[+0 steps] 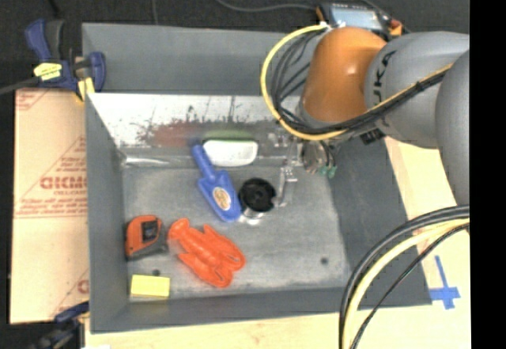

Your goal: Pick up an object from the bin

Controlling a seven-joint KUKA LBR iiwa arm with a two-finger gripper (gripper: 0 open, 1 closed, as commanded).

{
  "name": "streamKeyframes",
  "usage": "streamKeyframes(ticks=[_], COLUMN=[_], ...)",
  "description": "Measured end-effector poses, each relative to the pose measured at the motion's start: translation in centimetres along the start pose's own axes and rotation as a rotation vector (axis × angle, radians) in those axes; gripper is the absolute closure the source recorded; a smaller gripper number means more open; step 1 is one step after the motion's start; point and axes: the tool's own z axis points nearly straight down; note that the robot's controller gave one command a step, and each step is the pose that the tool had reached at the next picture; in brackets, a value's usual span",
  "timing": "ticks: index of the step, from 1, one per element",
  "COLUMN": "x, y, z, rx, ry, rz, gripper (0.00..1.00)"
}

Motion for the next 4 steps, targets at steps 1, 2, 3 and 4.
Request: streamKeyframes(ticks=[1, 2, 3, 4], x=[0.1, 1.4, 1.4, 1.4], y=[0.4, 0.6, 0.6, 0.6], z=[5.8, 5.8, 5.8, 5.5], rx=[0.001, 0.006, 0.006, 0.005], ry=[0.005, -0.003, -0.003, -0.003], rz=[-0.107, -0.042, -0.043, -0.042], gripper=[0.0, 1.0, 1.0, 1.0])
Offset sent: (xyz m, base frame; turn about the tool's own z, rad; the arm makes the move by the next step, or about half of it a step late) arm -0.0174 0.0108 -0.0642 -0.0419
